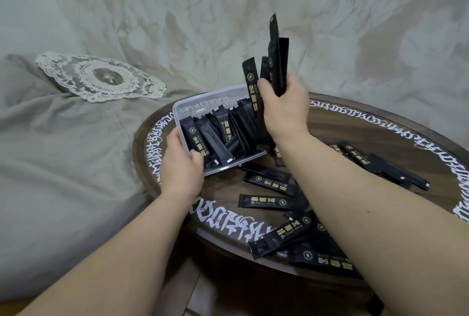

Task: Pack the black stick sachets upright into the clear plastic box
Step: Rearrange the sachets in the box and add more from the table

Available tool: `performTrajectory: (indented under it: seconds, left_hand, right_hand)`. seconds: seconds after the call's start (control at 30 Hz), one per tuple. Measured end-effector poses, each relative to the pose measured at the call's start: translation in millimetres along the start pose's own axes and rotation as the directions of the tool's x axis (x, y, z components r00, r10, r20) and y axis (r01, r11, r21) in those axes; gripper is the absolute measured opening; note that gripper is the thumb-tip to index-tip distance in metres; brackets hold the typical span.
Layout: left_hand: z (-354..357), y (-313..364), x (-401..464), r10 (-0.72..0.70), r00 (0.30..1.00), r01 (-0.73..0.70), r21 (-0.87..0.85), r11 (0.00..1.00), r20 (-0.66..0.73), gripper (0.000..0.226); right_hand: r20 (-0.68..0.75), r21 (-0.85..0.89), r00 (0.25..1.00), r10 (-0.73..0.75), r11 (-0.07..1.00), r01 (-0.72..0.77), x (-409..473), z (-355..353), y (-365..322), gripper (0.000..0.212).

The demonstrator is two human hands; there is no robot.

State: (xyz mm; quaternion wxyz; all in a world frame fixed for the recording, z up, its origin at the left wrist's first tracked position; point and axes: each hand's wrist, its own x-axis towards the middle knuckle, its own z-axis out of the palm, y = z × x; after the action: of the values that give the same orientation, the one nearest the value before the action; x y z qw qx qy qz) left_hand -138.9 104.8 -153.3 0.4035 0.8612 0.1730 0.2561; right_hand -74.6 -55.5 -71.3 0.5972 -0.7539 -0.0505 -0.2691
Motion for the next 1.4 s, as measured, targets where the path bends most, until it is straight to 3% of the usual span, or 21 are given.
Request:
performTrajectory:
  seconds: [0.13,0.43,0.67,0.77,0.93,1.0,1.13,1.4]
  left_hand:
    - [1,-3,3,0.001,1.000,-0.001,-0.010,1.000,-0.012,0.051]
    - [3,-5,5,0.024,1.000,-0.024,0.023,0.999,-0.012,0.054]
    - [2,-3,3,0.031,0.999,-0.031,0.031,0.999,-0.007,0.055]
    - [2,-4,3,0.037,0.999,-0.037,0.033,0.999,-0.003,0.055]
    - [2,-4,4,0.030,1.000,-0.030,0.027,0.999,0.000,0.055]
    - [2,-3,4,0.024,1.000,-0.024,0.034,0.999,0.003,0.055]
    - [-1,1,1,0.015,1.000,-0.015,0.044,0.999,0.005,0.053]
    - [-13,13,-5,-0.071,0.997,0.071,-0.028,0.997,0.006,0.048]
  right_hand:
    - [-0.013,0.054,1.000,0.028,0.998,-0.028,2,29,4,0.016]
    - [0.136,-0.195,0.990,0.039,0.981,-0.012,-16,34,43,0.029]
    - [0.270,-0.384,0.963,0.009,0.918,0.099,-20,35,52,0.070]
    - [0.273,-0.504,0.962,0.024,0.855,0.122,-20,31,52,0.080]
    - [0.290,-0.738,0.955,0.069,0.651,0.177,-29,22,54,0.094]
    - [0.286,-0.786,0.956,0.068,0.587,0.194,-33,19,55,0.091]
    - [0.279,-0.831,0.958,0.066,0.516,0.206,-38,9,53,0.061]
    - [0.313,-0.798,0.916,0.252,0.593,0.109,-39,-5,31,0.044]
